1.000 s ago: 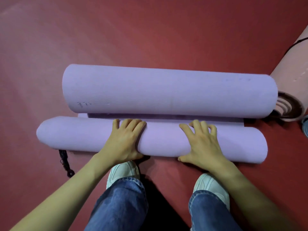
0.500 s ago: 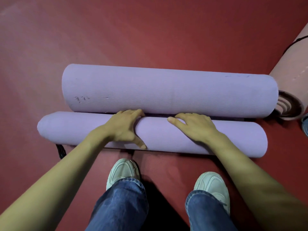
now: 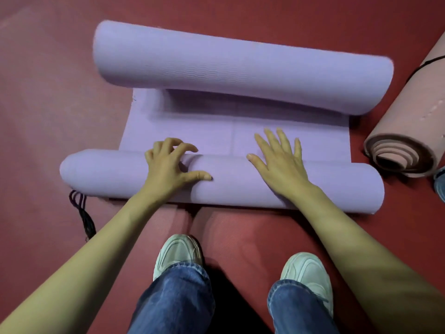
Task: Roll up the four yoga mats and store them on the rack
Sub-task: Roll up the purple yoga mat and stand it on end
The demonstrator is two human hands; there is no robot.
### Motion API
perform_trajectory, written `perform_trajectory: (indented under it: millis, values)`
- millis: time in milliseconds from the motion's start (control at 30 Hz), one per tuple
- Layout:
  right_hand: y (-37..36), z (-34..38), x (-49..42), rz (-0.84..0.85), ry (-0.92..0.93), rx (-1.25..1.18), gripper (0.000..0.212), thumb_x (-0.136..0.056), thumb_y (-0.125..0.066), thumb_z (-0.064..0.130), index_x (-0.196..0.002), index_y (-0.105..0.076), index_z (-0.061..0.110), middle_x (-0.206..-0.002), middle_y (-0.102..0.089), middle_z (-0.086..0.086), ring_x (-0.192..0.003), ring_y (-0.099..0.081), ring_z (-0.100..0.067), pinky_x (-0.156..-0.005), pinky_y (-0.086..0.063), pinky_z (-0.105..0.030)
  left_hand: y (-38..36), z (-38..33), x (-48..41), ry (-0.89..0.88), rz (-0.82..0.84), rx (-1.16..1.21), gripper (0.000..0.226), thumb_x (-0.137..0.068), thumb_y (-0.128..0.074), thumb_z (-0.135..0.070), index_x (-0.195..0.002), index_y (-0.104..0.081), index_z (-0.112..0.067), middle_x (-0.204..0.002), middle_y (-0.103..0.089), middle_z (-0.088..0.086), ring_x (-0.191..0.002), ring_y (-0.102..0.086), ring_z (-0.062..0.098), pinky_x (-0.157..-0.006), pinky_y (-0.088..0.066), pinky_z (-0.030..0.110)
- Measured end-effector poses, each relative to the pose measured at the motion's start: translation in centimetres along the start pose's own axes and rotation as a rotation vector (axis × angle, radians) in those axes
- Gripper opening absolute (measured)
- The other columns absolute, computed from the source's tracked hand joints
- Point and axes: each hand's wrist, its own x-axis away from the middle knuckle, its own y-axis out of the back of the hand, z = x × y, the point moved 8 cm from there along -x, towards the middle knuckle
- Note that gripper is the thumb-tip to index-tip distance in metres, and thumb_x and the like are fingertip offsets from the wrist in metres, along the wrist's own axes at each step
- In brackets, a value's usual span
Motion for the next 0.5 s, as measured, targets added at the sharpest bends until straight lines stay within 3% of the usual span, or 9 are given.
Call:
perform_trajectory:
  millis: [100, 167, 233, 333, 433, 500]
  values:
    - [0.4, 1.2, 1.3, -0.215, 0.023, 0.002, 0.053, -0.097, -0.029, 0.046, -0.132, -0.053, 0.014, -0.139, -0.051, -0.006, -0.136, -0.036, -0.025, -0.112, -0.011, -0.048, 0.1, 0.3, -1.0, 0.174, -0.075, 0.011, 0.069, -0.051, -0.063, -0.076, -0.093, -0.07, -0.022, -0.107, -0.053, 0.004, -0.11, -0.041, 0.028, -0.085, -0.018, 0.029]
    - [0.4, 1.4, 2.8, -0.364, 0.042, 0.015, 0.053, -0.094, -0.034, 0.044, -0.124, -0.06, 0.009, -0.127, -0.06, -0.01, -0.125, -0.051, -0.029, -0.108, -0.02, -0.049, -0.1, 0.1, -2.3, 0.162, -0.083, -0.003, 0.051, -0.061, -0.069, -0.065, -0.088, -0.071, -0.021, -0.099, -0.053, 0.003, -0.106, -0.043, 0.027, -0.083, -0.019, 0.029]
    - [-0.4, 1.4, 4.1, -0.398, 0.063, 0.073, 0.062, -0.091, -0.037, 0.052, -0.132, -0.053, 0.008, -0.136, -0.053, -0.012, -0.129, -0.044, -0.029, -0.11, -0.015, -0.049, -0.2, -0.1, -3.6, 0.085, -0.057, 0.028, 0.046, -0.064, -0.07, -0.063, -0.081, -0.07, -0.021, -0.085, -0.051, -0.004, -0.094, -0.046, 0.022, -0.081, -0.028, 0.03]
    - [-0.9, 1.4, 3.6, -0.306, 0.084, 0.124, 0.087, -0.078, -0.036, 0.072, -0.138, -0.044, 0.009, -0.141, -0.046, -0.012, -0.132, -0.035, -0.028, -0.11, -0.01, -0.05, -0.1, -0.9, -3.9, -0.13, -0.058, 0.051, 0.043, -0.078, -0.06, -0.057, -0.079, -0.068, -0.015, -0.076, -0.051, -0.005, -0.077, -0.049, 0.021, -0.072, -0.042, 0.037]
    - [0.1, 1.2, 0.9, -0.135, 0.053, 0.145, 0.108, -0.063, -0.02, 0.085, -0.144, -0.033, 0.014, -0.146, -0.037, -0.007, -0.135, -0.029, -0.025, -0.111, -0.006, -0.047, -0.3, -1.7, -2.0, -0.319, -0.146, -0.128, 0.046, -0.091, -0.052, -0.048, -0.104, -0.068, -0.007, -0.101, -0.062, 0.012, -0.094, -0.056, 0.034, -0.085, -0.044, 0.048]
    - [1.1, 0.8, -0.7, -0.084, 0.046, 0.149, 0.114, -0.057, -0.011, 0.088, -0.144, -0.03, 0.017, -0.144, -0.036, -0.003, -0.134, -0.027, -0.023, -0.11, -0.011, -0.046, -1.5, -1.8, -0.4, -0.346, -0.111, -0.239, 0.067, -0.086, -0.051, -0.059, -0.126, -0.057, -0.005, -0.126, -0.056, 0.016, -0.117, -0.049, 0.036, -0.103, -0.034, 0.052]
